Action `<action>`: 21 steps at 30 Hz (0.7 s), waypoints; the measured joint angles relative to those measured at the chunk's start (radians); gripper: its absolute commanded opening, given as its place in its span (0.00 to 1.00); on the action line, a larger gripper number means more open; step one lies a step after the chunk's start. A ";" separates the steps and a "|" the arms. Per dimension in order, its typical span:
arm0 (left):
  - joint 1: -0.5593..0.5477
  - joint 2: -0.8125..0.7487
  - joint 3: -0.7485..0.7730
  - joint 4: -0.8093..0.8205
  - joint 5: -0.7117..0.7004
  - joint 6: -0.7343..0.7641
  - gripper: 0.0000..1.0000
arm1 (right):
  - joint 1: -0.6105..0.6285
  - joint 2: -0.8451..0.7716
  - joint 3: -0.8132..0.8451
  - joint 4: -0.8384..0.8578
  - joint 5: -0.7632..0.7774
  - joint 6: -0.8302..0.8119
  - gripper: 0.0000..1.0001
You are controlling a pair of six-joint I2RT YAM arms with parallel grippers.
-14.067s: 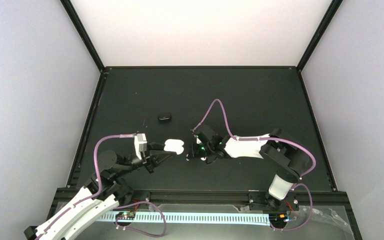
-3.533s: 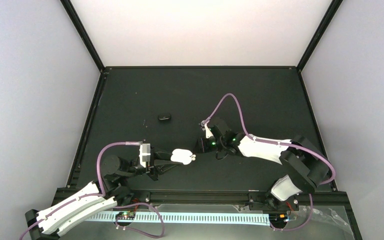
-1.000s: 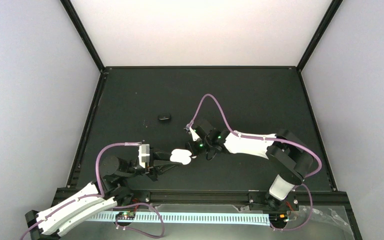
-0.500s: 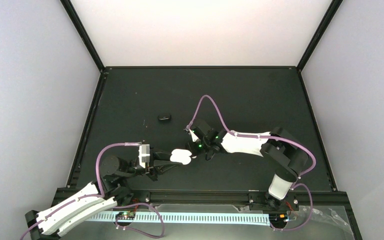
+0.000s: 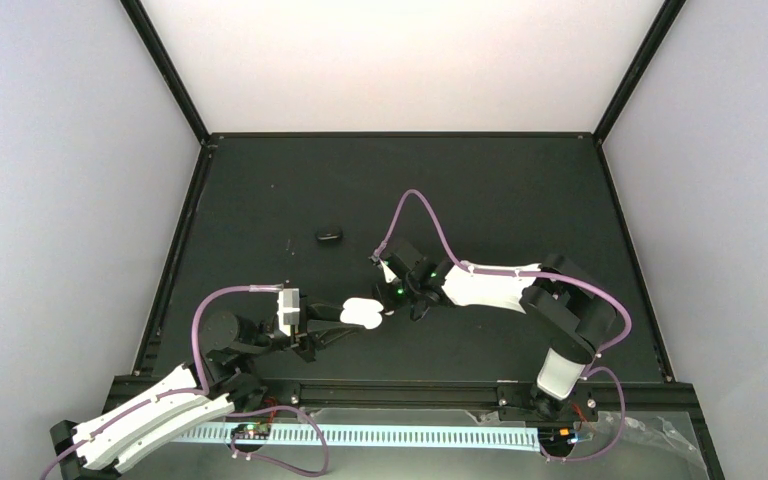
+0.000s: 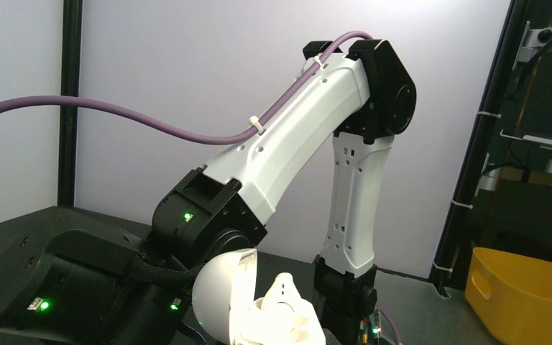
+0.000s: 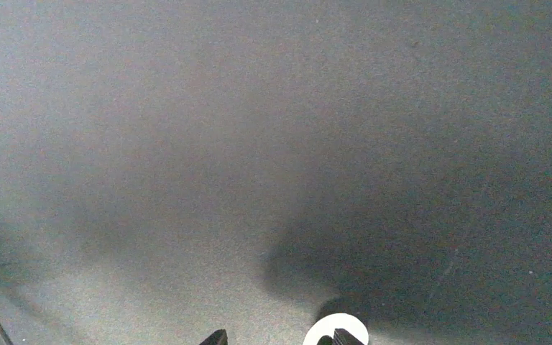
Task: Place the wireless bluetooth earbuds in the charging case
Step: Pick up the earbud from the center of the board.
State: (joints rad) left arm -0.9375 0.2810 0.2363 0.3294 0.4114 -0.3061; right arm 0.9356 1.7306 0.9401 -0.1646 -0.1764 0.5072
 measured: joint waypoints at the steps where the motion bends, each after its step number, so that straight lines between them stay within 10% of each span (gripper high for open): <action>1: 0.000 0.000 0.000 0.000 0.000 0.000 0.02 | 0.000 0.000 0.000 0.000 0.005 0.000 0.37; 21: 0.000 0.000 -0.005 0.000 0.000 0.000 0.01 | 0.000 -0.021 -0.028 -0.051 0.127 0.007 0.22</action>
State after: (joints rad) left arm -0.9375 0.2813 0.2310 0.3294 0.4110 -0.3061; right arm 0.9352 1.7100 0.9119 -0.2161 -0.0498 0.5140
